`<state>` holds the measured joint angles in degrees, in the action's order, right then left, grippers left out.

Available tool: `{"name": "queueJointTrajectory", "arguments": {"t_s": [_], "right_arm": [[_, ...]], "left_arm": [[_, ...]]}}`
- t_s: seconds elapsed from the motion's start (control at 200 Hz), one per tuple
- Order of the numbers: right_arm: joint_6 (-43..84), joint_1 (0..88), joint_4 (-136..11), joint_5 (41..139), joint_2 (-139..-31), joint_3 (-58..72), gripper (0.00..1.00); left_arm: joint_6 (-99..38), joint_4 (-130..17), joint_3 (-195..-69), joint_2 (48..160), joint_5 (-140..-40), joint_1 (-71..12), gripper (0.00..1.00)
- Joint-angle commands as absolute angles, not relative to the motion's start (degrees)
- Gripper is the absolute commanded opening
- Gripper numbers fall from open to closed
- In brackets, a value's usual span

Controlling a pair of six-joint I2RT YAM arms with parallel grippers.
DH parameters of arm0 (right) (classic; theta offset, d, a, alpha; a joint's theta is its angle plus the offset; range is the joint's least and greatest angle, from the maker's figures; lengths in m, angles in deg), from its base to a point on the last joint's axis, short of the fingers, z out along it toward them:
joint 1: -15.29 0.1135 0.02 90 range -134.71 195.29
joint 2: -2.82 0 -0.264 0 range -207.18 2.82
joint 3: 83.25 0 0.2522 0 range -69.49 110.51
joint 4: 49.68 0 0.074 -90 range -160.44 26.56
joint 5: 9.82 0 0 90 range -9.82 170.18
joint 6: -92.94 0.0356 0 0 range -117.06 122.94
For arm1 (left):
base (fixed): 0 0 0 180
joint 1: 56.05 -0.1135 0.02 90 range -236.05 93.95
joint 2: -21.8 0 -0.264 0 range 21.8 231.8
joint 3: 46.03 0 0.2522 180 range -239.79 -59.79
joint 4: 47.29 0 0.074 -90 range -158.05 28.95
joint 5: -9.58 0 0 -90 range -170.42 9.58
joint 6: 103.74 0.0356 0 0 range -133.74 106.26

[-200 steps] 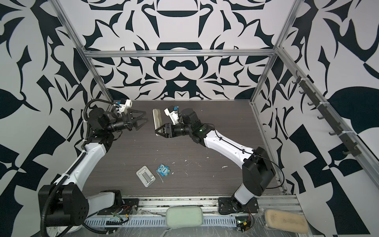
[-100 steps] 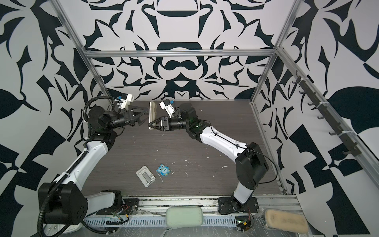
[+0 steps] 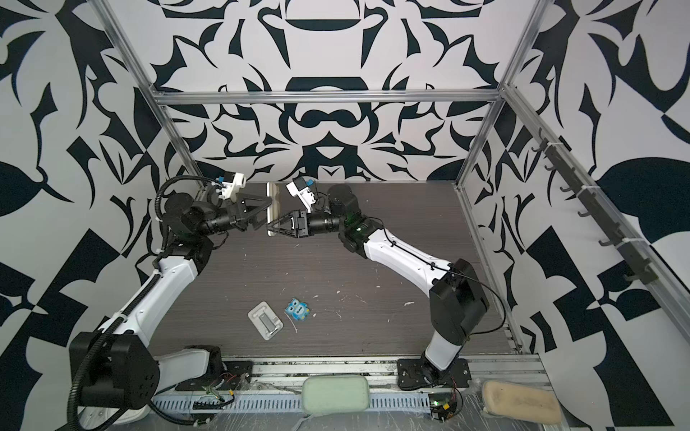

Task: Load the batteries into the remote control
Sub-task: 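Raise the remote toward the left gripper while the left gripper grasps it, then lower the remote with the left gripper while the right gripper withdraws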

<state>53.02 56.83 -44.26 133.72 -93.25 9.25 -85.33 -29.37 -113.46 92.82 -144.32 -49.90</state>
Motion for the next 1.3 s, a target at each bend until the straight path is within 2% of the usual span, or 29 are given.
{"name": "queueJointTrajectory", "arguments": {"t_s": [0.0, 0.06, 0.08, 0.29, 0.46, 0.59, 0.695, 0.77, 0.835, 0.91, 0.98, 1.145, 1.2, 1.295], "right_arm": [[53.7, 57.2, -39.6, 135.6, -92.7, 12.7, 0.02], [53.6, 57.2, -39.9, 135.4, -92.9, 12.6, 0.02], [53.6, 57.2, -39.9, 135.2, -92.9, 12.6, 0.02], [52.9, 57.3, -42.0, 134.9, -93.4, 13.5, 0.01], [52.7, 57.2, -42.4, 134.5, -93.4, 13.3, 0.01], [51.8, 57.3, -43.8, 134.2, -93.5, 13.5, 0.03], [49.2, 57.3, -47.9, 132.8, -93.0, 14.1, 0.18], [45.8, 57.3, -53.1, 130.8, -92.3, 15.2, 0.28], [41.5, 57.2, -61.3, 127.9, -91.8, 17.1, 0.48], [38.1, 57.2, -67.1, 124.7, -91.0, 18.0, 0.65], [37.0, 56.7, -69.9, 121.0, -89.6, 17.1, 0.84], [38.7, 52.9, -71.3, 112.5, -84.9, 10.2, 0.88], [38.0, 51.7, -72.9, 109.5, -83.2, 8.2, 0.96], [34.0, 50.7, -79.2, 103.7, -81.3, 7.6, 0.99]], "left_arm": [[-84.8, -28.1, -114.2, 93.3, -144.7, -49.0, 0.87], [-85.0, -27.5, -114.4, 93.6, -144.3, -48.6, 0.86], [-85.0, -27.3, -114.4, 93.7, -144.2, -48.4, 0.81], [-89.0, -20.6, -113.5, 94.4, -142.8, -46.7, 0.62], [-90.0, -19.3, -112.8, 94.4, -143.0, -46.7, 0.37], [-88.2, -22.1, -113.1, 94.4, -143.0, -46.8, 0.28], [-83.5, -29.6, -114.4, 94.0, -142.1, -46.9, 0.23], [-75.9, -41.0, -115.9, 92.7, -139.6, -47.1, 0.19], [-66.6, -55.0, -118.6, 92.2, -136.3, -47.2, 0.15], [-58.0, -69.6, -122.1, 92.9, -131.4, -47.6, 0.12], [-53.6, -78.3, -124.1, 94.3, -129.1, -48.5, 0.1], [-44.0, -95.1, -127.8, 99.7, -120.4, -48.9, 0.07], [-42.0, -98.0, -128.3, 100.8, -115.7, -48.9, 0.07], [-39.8, -101.6, -128.2, 102.4, -108.0, -48.2, 0.07]]}}
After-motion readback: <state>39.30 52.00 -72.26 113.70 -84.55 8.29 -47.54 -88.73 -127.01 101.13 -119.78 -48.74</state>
